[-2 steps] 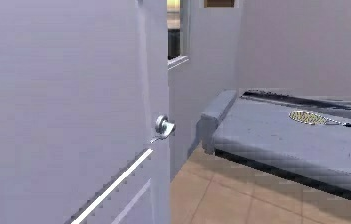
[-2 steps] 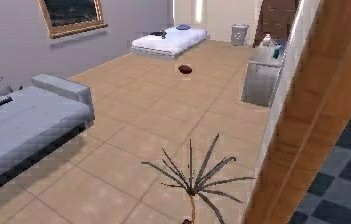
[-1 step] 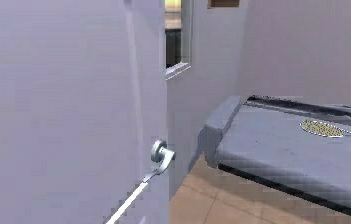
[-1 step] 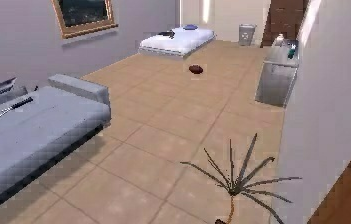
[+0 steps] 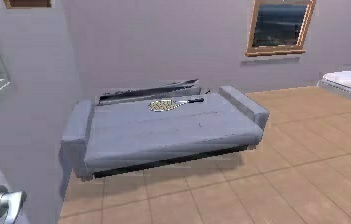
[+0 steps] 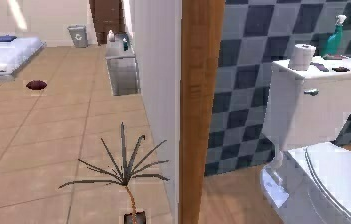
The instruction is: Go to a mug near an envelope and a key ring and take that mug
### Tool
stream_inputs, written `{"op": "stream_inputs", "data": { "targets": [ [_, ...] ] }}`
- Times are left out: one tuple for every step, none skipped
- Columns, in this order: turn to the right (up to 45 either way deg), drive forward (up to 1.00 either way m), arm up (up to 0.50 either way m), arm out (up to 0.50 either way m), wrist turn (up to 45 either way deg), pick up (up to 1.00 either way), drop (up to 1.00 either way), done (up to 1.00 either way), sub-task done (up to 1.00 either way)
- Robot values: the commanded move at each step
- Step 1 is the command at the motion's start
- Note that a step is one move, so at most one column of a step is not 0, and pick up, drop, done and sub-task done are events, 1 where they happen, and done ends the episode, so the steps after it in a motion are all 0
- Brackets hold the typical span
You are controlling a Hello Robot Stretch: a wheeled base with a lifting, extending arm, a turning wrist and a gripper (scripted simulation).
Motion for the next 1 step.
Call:
{"op": "stream_inputs", "data": {
  "targets": [
    [21.0, 0.0, 0.0, 0.0, 0.0, 0.0, 0.0, 0.0, 0.0]
  ]
}}
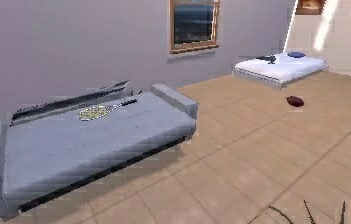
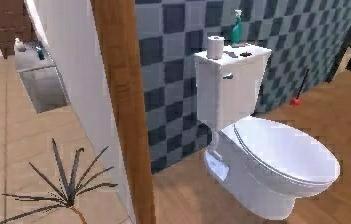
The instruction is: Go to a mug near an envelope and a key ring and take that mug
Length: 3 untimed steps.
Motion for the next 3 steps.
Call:
{"op": "stream_inputs", "data": {
  "targets": [
    [0.0, 0.45, 0.0, 0.0, 0.0, 0.0, 0.0, 0.0, 0.0],
    [0.0, 0.6, 0.0, 0.0, 0.0, 0.0, 0.0, 0.0, 0.0],
    [45.0, 0.0, 0.0, 0.0, 0.0, 0.0, 0.0, 0.0, 0.0]
  ]
}}
